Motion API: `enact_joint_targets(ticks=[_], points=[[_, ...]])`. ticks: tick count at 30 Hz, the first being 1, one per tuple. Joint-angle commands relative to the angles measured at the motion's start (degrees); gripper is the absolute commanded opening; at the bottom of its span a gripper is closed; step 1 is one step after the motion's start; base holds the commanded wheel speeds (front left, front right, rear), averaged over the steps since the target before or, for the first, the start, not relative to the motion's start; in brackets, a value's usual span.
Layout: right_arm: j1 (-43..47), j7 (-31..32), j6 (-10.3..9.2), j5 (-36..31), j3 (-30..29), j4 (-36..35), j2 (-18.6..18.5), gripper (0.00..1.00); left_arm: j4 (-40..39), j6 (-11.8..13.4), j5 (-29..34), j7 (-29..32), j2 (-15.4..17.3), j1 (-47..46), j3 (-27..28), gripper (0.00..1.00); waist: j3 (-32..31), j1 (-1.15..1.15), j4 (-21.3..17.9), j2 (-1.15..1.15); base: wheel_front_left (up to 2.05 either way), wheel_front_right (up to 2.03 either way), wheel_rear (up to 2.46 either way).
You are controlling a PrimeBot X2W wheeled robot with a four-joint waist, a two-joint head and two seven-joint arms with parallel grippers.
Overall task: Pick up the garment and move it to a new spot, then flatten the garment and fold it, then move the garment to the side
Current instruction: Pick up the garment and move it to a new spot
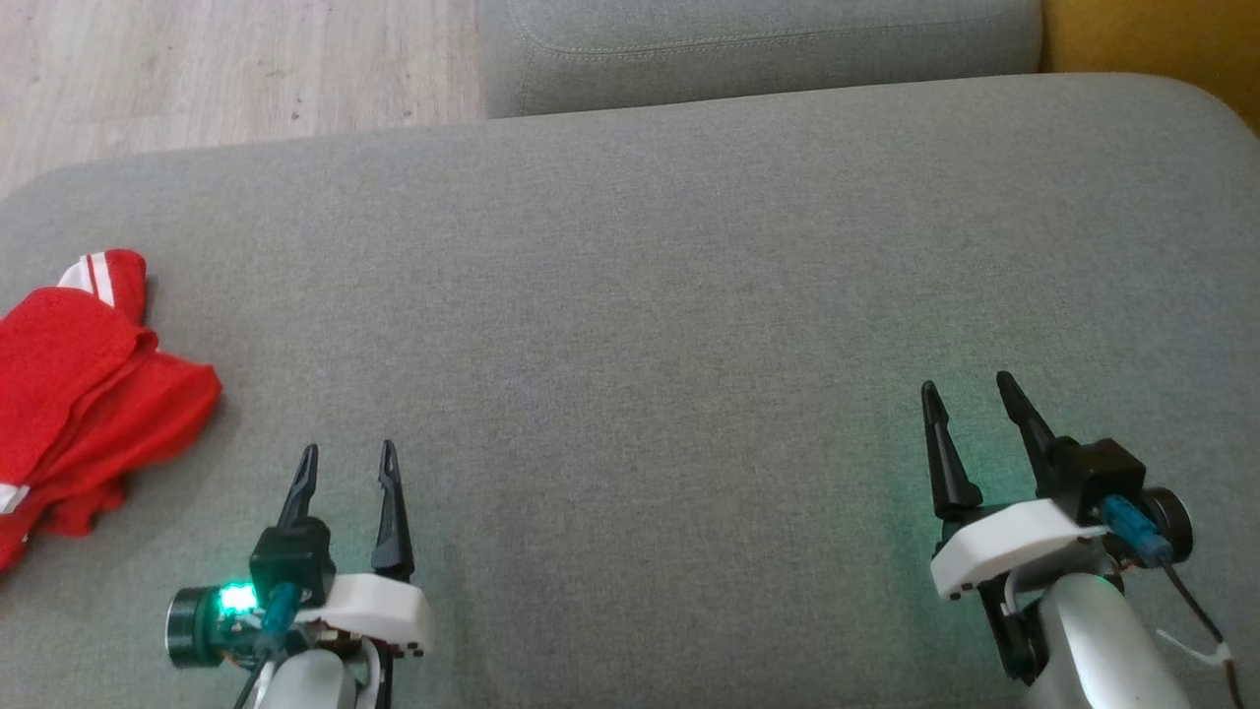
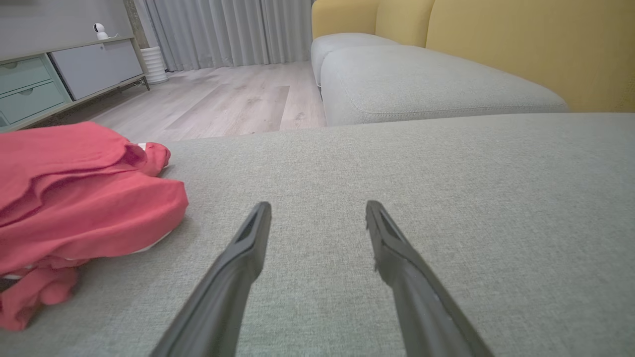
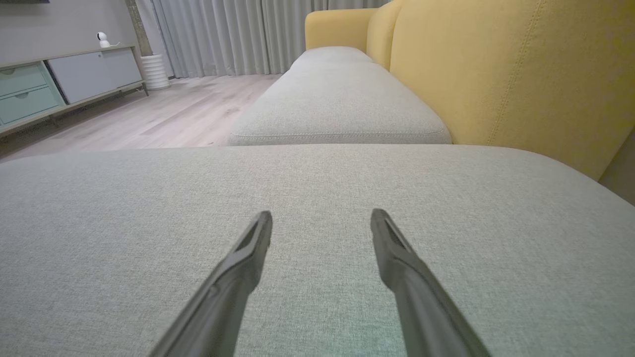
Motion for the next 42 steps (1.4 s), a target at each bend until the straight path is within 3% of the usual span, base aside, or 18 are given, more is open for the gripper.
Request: enact_joint_targets(ticks=[1,11,18,23,29,35,42], points=[[-1.89,-0.79,-0.04,-0.28,1.27,-1.31,-0.12,1.0,-1.36,0.35,0.29,-0.71,0.2,-0.43,1.26,1.0,-0.1,0.0,0.05,0.0,0.0,0.0,0.0],[-2.51,-0.79,-0.04,-0.35,1.65,-0.25,-0.12,1.0,-0.78,0.44,-0.47,-0.71,0.16,-0.8,0.65,1.0,0.45,0.0,2.38,0.0,0.0,0.0,0.0],[-2.54,-0.79,-0.04,0.38,3.09,0.23,-0.12,1.0,-0.49,1.3,-1.54,-0.71,0.16,-0.92,1.77,1.0,1.29,0.0,10.95,0.0,0.0,0.0,0.0],[-2.71,-0.79,-0.04,1.6,5.22,0.98,-0.12,1.0,-0.33,1.9,-1.88,-0.71,0.16,-0.19,4.75,1.0,1.45,0.0,18.31,0.0,0.0,0.0,0.0],[-3.71,-0.79,-0.04,3.57,9.58,1.84,-0.12,1.0,-0.43,1.76,-1.72,-0.71,0.43,1.38,8.66,1.0,1.74,0.0,24.41,0.0,0.0,0.0,0.0],[-4.42,-0.79,-0.04,3.66,11.87,2.7,-0.12,1.0,-0.44,1.01,-1.63,-0.71,0.49,1.85,11.88,1.0,2.66,0.0,26.47,0.0,0.0,0.0,0.0],[-6.59,-0.79,-0.04,2.68,14.33,3.13,-0.12,1.0,-1.02,-1.46,-1.56,-0.71,4.39,-3.81,16.12,1.0,5.93,0.0,23.88,0.0,0.0,0.0,0.0]])
